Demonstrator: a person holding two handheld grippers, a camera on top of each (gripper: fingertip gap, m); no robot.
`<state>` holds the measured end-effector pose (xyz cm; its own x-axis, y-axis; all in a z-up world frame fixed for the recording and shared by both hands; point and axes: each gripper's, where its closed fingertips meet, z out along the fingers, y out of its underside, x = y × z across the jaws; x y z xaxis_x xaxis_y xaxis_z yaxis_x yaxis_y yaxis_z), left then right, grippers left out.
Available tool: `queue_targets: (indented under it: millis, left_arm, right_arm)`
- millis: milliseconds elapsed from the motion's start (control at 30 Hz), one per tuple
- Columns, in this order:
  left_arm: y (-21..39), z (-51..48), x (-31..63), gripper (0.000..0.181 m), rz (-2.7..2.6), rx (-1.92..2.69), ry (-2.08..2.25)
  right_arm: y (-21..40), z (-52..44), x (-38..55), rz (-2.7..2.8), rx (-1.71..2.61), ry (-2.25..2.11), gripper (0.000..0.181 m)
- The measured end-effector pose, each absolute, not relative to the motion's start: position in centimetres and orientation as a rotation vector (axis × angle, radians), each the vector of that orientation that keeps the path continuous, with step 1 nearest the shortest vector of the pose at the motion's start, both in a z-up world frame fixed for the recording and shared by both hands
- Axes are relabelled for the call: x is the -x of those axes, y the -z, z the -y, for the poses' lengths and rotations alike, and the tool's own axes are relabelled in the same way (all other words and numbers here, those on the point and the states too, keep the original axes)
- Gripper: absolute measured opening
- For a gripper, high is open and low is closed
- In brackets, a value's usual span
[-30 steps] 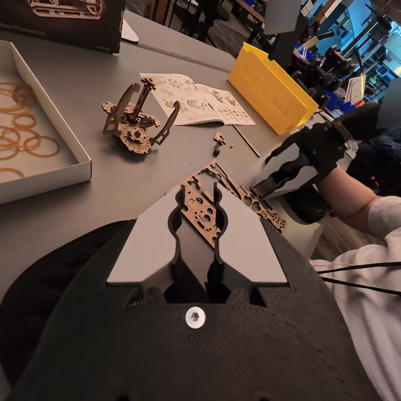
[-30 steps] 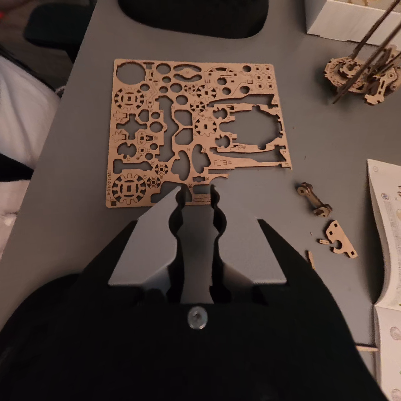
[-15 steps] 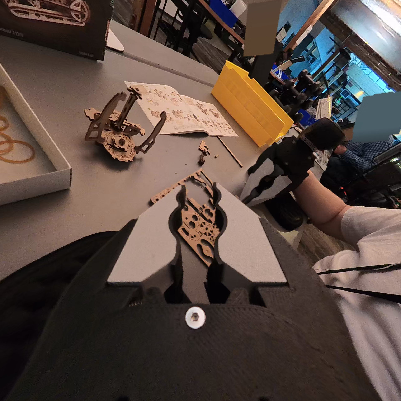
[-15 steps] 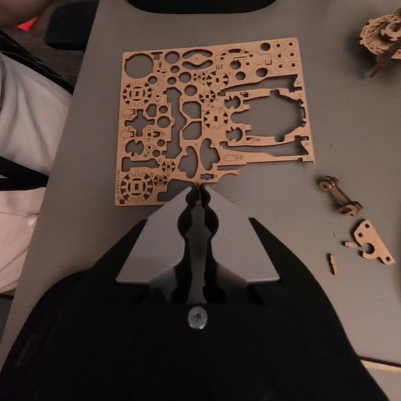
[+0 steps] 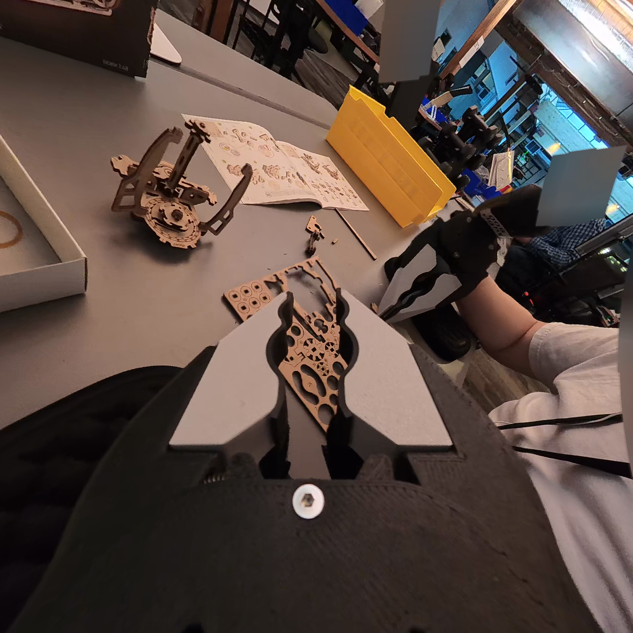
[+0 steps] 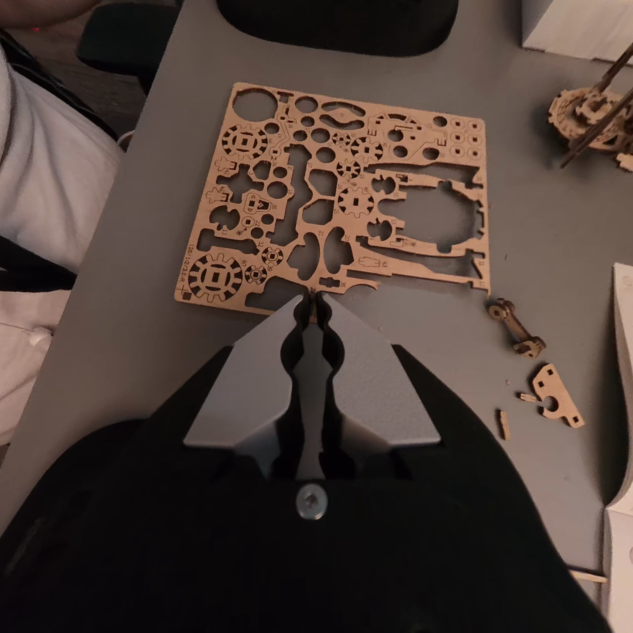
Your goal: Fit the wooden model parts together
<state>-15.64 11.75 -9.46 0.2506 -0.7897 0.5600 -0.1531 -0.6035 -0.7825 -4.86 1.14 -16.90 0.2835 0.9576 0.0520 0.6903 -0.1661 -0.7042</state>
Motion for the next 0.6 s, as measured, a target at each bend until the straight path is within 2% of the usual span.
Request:
queue_targets:
  millis: [133, 333, 433, 467, 600]
  left_arm:
    - [10.1, -11.9, 15.6, 0.027, -0.836, 1.960, 1.373]
    - [12.0, -12.3, 15.2, 0.050, -0.783, 2.048, 1.370]
    - [13.3, -11.6, 14.5, 0.047, -0.867, 2.112, 1.328]
    - [13.5, -11.4, 14.3, 0.047, -0.899, 2.118, 1.299]
    - [13.5, -10.9, 13.8, 0.049, -0.955, 2.105, 1.230]
  right_arm:
    - [16.1, -1.0, 5.0, 1.529, 1.821, -0.429, 0.000]
    - [15.5, -0.9, 5.0, 1.610, 1.648, -0.221, 0.001]
    - [17.0, -1.2, 4.2, 1.597, 1.773, -0.222, 0.002]
    - [17.3, -1.4, 3.7, 1.579, 1.818, -0.239, 0.008]
    - [15.9, -1.4, 2.2, 1.420, 1.924, -0.480, 0.016]
